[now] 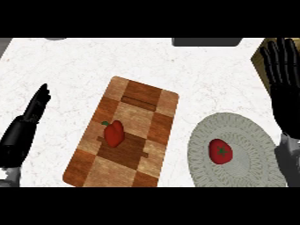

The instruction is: Pick the tomato from the placemat and place it in the basket

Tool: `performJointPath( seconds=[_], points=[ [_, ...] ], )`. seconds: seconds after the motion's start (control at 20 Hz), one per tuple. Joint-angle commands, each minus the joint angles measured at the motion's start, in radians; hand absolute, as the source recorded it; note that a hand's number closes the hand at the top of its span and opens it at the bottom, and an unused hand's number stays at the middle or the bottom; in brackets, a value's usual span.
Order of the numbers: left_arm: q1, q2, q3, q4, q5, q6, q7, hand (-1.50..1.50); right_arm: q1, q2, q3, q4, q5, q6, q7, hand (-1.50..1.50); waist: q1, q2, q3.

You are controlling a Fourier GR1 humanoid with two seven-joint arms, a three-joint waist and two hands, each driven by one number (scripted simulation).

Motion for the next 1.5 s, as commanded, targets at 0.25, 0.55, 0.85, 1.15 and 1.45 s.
performJointPath(
  seconds=[0.25, 0.55, 0.85, 1.15, 1.45],
  points=[
    [0.019, -0.219, 0.038, -0.042, 0.097, 0.130, -0.004, 0.00, 0.374, -0.003, -0.055, -0.127, 0.021, -0.084, 0.086, 1.50, -0.050, -0.052, -0.004],
    [0.002, -0.238, 0.002, -0.056, 0.113, 0.108, 0.055, 0.00, 0.427, 0.228, 0.423, -0.107, 0.572, -0.369, 0.089, -1.50, -0.006, -0.047, -0.005],
    [0.016, -0.242, -0.002, -0.077, 0.096, 0.131, 0.070, 0.00, 0.540, 0.218, 0.324, -0.133, 0.892, -0.585, 0.366, -1.50, -0.045, -0.053, -0.013],
    [0.040, -0.223, 0.017, -0.093, 0.103, 0.121, 0.058, 0.00, 0.661, 0.115, 0.243, -0.286, 1.148, -0.407, 0.679, -1.50, -0.048, -0.051, -0.021],
    [0.011, -0.228, 0.005, -0.089, 0.111, 0.106, 0.077, 0.00, 0.700, 0.035, 0.310, -0.506, 1.248, -0.003, 0.956, -1.50, -0.019, -0.041, -0.016]
  ],
)
